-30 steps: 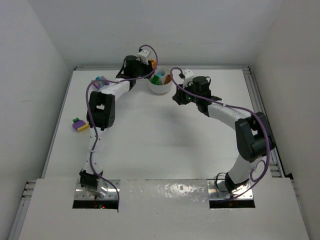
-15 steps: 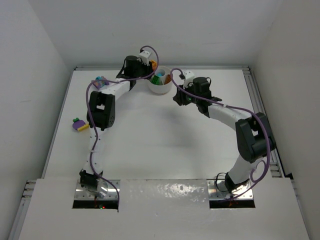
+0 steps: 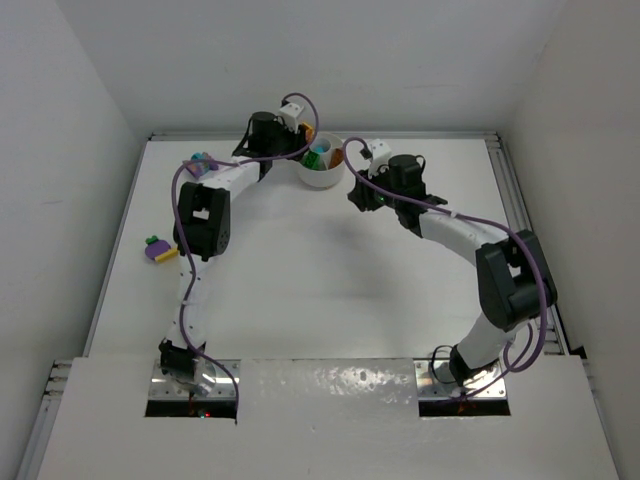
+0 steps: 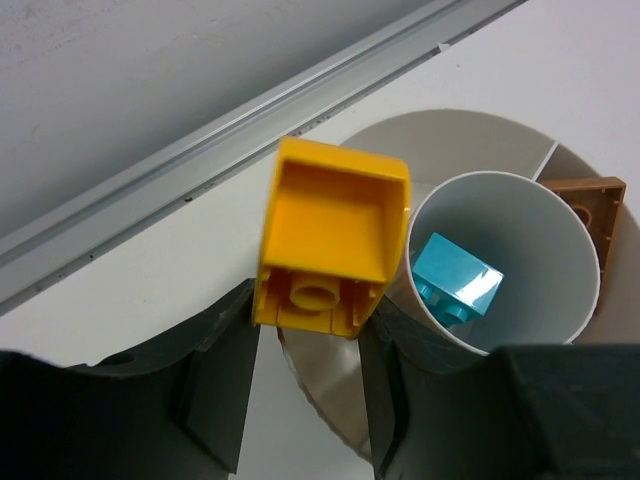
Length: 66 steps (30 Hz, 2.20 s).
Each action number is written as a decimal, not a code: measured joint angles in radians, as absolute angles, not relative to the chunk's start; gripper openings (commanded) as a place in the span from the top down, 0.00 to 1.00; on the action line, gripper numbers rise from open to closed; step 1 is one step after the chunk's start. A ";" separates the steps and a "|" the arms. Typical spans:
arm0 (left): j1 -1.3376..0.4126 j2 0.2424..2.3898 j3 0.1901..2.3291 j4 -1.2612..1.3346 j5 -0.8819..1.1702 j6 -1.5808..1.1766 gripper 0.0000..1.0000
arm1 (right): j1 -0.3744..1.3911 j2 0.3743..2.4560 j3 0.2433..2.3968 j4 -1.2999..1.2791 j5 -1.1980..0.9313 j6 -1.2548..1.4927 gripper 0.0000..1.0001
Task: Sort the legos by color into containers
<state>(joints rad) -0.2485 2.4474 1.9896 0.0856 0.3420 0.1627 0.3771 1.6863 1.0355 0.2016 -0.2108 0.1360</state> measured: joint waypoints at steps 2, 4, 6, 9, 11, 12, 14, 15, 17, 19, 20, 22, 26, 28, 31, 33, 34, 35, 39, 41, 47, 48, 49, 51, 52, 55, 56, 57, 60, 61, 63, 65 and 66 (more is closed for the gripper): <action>-0.249 2.446 1.990 0.081 0.344 0.168 0.58 | 0.377 1.684 1.035 0.202 -0.210 0.134 1.00; -0.249 2.444 1.990 0.076 0.345 0.175 0.58 | 0.377 1.680 1.034 0.202 -0.210 0.132 1.00; -0.249 2.439 1.990 0.068 0.348 0.179 0.58 | 0.377 1.677 1.034 0.202 -0.209 0.131 1.00; -0.249 2.433 1.990 0.064 0.352 0.185 0.63 | 0.377 1.673 1.032 0.203 -0.209 0.128 1.00; -0.249 2.431 1.990 0.062 0.354 0.189 0.72 | 0.377 1.669 1.028 0.205 -0.209 0.127 1.00; -0.249 2.431 1.990 0.062 0.355 0.193 0.80 | 0.377 1.668 1.026 0.206 -0.209 0.127 1.00; -0.249 2.431 1.989 0.062 0.355 0.198 0.87 | 0.377 1.666 1.024 0.208 -0.209 0.127 1.00; -0.249 2.430 1.988 0.063 0.355 0.200 0.92 | 0.377 1.665 1.023 0.208 -0.209 0.126 1.00; -0.249 2.430 1.986 0.064 0.356 0.201 0.94 | 0.377 1.661 1.021 0.208 -0.209 0.126 1.00; -0.249 2.428 1.982 0.065 0.359 0.201 0.97 | 0.377 1.658 1.021 0.208 -0.209 0.124 1.00; -0.249 2.428 1.982 0.066 0.359 0.201 0.98 | 0.377 1.657 1.020 0.209 -0.209 0.123 1.00; -0.249 2.427 1.981 0.067 0.359 0.201 1.00 | 0.377 1.656 1.019 0.209 -0.209 0.121 1.00; -0.249 2.427 1.981 0.070 0.360 0.201 1.00 | 0.377 1.656 1.019 0.209 -0.209 0.120 1.00; -0.249 2.426 1.981 0.071 0.361 0.201 1.00 | 0.377 1.655 1.018 0.209 -0.209 0.120 1.00; -0.249 2.424 1.981 0.072 0.362 0.201 1.00 | 0.377 1.654 1.015 0.209 -0.208 0.120 1.00; -0.249 2.420 1.981 0.075 0.362 0.201 1.00 | 0.377 1.650 1.014 0.209 -0.208 0.120 1.00; -0.249 2.418 1.981 0.078 0.362 0.201 1.00 | 0.377 1.649 1.014 0.209 -0.208 0.120 1.00; -0.249 2.416 1.981 0.081 0.362 0.201 1.00 | 0.377 1.648 1.014 0.210 -0.208 0.120 1.00; -0.249 2.406 1.981 0.090 0.361 0.201 1.00 | 0.377 1.642 1.007 0.225 -0.208 0.121 1.00; -0.249 2.400 1.981 0.094 0.360 0.202 1.00 | 0.377 1.639 1.002 0.234 -0.208 0.121 1.00; -0.249 2.384 1.981 0.094 0.358 0.202 1.00 | 0.377 1.628 0.989 0.247 -0.195 0.121 1.00; -0.249 2.380 1.981 0.094 0.358 0.205 1.00 | 0.377 1.628 0.989 0.251 -0.191 0.121 1.00; -0.249 2.376 1.981 0.093 0.358 0.206 1.00 | 0.377 1.628 0.989 0.254 -0.186 0.121 1.00; -0.248 2.365 1.981 0.084 0.358 0.213 1.00 | 0.377 1.628 0.989 0.253 -0.182 0.121 1.00; -0.248 2.359 1.981 0.081 0.358 0.216 1.00 | 0.377 1.628 0.989 0.253 -0.181 0.121 1.00; -0.248 2.329 1.976 0.059 0.358 0.236 1.00 | 0.377 1.628 1.005 0.227 -0.175 0.118 1.00; -0.247 2.316 1.968 0.057 0.358 0.240 1.00 | 0.377 1.628 1.011 0.222 -0.175 0.115 1.00; -0.247 2.300 1.959 0.054 0.358 0.247 1.00 | 0.377 1.628 1.019 0.215 -0.173 0.112 1.00; -0.247 2.261 1.946 0.050 0.358 0.261 1.00 | 0.377 1.639 1.064 0.179 -0.164 0.109 1.00; -0.247 2.253 1.946 0.049 0.358 0.263 1.00 | 0.377 1.649 1.086 0.173 -0.163 0.108 1.00; -0.247 2.236 1.946 0.047 0.359 0.265 1.00 | 0.377 1.680 1.149 0.153 -0.157 0.108 1.00; -0.247 2.222 1.946 0.044 0.368 0.264 1.00 | 0.377 1.713 1.206 0.151 -0.152 0.108 1.00; -0.247 2.214 1.946 0.042 0.375 0.263 1.00 | 0.377 1.723 1.223 0.152 -0.146 0.108 1.00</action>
<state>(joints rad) -0.2474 2.2143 1.9465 0.0418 0.3752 0.2634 0.3771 1.7226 1.2232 0.1516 -0.1459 0.1078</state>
